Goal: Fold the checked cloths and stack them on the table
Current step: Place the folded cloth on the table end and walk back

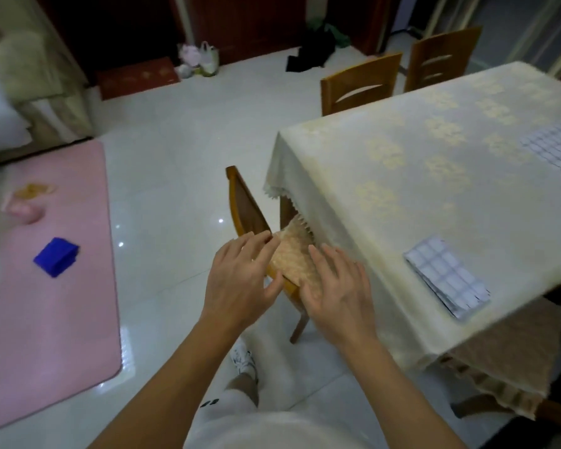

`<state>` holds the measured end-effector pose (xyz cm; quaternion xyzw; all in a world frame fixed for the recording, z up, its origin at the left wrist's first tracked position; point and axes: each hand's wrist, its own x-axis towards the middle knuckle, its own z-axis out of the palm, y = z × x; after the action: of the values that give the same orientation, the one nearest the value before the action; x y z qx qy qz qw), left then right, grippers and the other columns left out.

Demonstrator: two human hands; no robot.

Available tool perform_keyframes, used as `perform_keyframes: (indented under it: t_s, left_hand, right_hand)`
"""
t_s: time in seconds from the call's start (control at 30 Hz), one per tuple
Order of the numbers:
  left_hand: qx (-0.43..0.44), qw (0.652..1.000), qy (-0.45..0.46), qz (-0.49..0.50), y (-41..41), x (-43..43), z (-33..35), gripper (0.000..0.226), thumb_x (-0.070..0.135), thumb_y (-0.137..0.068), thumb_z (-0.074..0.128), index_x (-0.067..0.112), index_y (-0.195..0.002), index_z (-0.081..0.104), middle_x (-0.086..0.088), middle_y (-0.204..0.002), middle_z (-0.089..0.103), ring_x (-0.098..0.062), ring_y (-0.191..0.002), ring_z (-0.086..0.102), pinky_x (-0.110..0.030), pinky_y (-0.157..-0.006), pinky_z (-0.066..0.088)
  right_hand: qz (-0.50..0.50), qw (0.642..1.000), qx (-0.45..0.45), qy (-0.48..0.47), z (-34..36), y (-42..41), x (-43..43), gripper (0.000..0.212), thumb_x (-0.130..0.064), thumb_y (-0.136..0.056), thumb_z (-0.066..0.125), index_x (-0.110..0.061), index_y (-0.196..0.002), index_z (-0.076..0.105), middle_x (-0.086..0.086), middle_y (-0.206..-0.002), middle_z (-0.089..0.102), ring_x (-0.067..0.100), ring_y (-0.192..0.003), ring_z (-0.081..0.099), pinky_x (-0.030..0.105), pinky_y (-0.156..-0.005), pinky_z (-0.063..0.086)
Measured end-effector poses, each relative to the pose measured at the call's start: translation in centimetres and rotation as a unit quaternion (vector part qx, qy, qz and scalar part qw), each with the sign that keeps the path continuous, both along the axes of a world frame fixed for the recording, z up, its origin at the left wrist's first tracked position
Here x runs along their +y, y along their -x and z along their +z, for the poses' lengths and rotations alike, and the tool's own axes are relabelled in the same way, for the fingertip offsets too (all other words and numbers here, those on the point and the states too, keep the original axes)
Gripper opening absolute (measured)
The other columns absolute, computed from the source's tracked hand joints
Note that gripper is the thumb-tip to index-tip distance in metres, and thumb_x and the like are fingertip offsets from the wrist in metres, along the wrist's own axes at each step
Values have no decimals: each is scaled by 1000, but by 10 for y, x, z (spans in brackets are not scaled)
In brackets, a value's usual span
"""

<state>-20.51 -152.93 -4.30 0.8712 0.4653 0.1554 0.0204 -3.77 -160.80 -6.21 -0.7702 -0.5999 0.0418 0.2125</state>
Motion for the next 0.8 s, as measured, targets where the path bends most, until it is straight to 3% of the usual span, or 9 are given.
perform_keyframes:
  t_s: [0.27, 0.47, 0.8]
  left_hand:
    - [30, 996, 37, 71, 75, 91, -19, 63, 56, -93, 32, 20, -139, 56, -7, -141, 58, -30, -129, 54, -50, -105, 46]
    - [36, 994, 41, 91, 152, 215, -28, 59, 52, -91, 46, 22, -142, 54, -7, -143, 57, -32, -130, 54, -49, -106, 43]
    - [20, 991, 66, 117, 233, 364, -23, 59, 53, -93, 41, 25, -145, 50, -3, -147, 53, -28, -135, 49, -44, -111, 38]
  right_hand:
    - [71, 997, -24, 35, -12, 61, 101, 60, -52, -95, 39, -24, -148, 46, 4, -151, 48, 25, -142, 40, 54, -117, 32]
    - [78, 995, -29, 59, -16, 121, 226, 61, -52, -95, 38, -24, -148, 44, 5, -151, 48, 26, -141, 41, 53, -117, 31]
    - [86, 993, -26, 79, -9, 205, 376, 60, -53, -96, 40, -26, -150, 42, 4, -153, 45, 27, -143, 39, 52, -118, 30]
